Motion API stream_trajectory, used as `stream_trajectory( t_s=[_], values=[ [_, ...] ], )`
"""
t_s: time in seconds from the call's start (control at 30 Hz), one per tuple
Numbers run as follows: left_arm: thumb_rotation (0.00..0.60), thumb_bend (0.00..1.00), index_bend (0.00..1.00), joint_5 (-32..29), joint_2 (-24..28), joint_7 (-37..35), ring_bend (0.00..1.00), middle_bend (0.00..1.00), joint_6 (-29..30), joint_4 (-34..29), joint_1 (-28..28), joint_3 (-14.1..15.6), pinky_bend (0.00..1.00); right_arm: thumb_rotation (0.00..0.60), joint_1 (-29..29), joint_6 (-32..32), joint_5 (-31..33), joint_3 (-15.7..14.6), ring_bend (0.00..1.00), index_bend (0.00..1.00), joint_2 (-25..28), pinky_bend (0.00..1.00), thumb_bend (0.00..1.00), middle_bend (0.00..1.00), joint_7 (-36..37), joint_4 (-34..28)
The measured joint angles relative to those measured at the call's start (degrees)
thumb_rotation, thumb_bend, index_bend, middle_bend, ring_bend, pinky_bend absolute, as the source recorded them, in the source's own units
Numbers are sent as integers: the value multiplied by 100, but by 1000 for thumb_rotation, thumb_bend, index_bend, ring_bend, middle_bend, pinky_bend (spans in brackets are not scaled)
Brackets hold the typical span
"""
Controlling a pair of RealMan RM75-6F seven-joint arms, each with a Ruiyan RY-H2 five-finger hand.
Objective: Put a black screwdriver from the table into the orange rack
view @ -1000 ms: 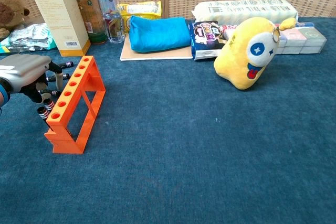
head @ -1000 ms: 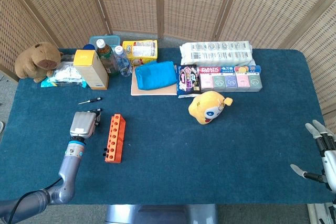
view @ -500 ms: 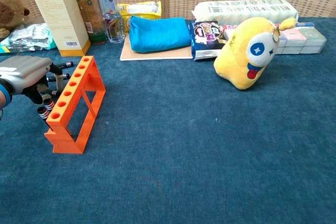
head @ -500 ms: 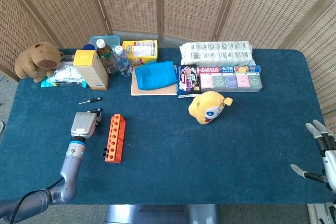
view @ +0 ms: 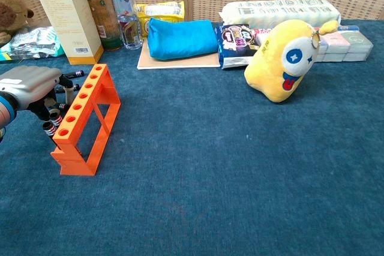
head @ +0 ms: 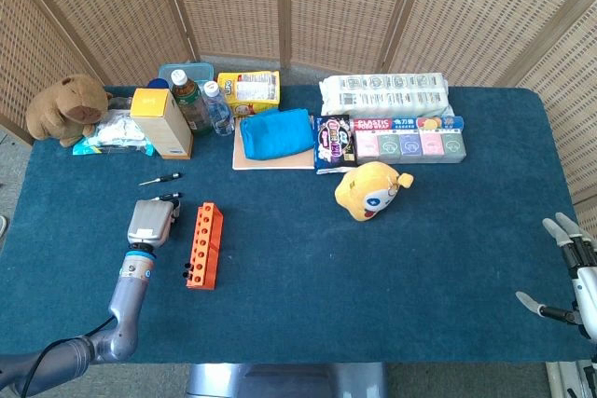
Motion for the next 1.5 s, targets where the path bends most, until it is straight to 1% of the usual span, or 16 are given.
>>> stream_trajectory(
  t_s=[0.17,0.43,0.83,1.03,1.3,1.4,1.5],
  values=[
    [600,402,564,0,18,5,1000,1000,46,-44,6,-7,1000,600,-2,8,-4,0,0,37,2,0,127,21,9,-3],
    [600,403,565,-4,82,-22,1000,1000,84,-162,23,-19,1000,600,3,-2,-1,-2,0,37,-5,0,127,21,-17,-10],
    [600,403,565,22,481,11,1000,1000,306,-811,97,-67,1000,600,8,-15,3,-5,0,37,-15,0,127,21,-69,-31],
    [600,402,565,10,811,30,1000,1000,419,-1347,176,-71,1000,600,17,-37,20,-2,0,37,-21,0,127,21,-88,-32],
    [600,402,565,191,1622,-33,1000,1000,732,-2481,409,-6,1000,600,25,-55,0,-17,0,37,-44,0,127,21,-178,-52],
    [600,402,569,316,1982,-204,1000,1000,807,-2935,528,43,1000,600,23,-52,-13,-24,0,37,-59,0,127,21,-226,-58],
    [600,401,575,446,2343,-559,1000,1000,822,-3315,648,82,1000,600,22,-52,-15,-30,0,37,-73,0,127,21,-267,-62]
  ],
)
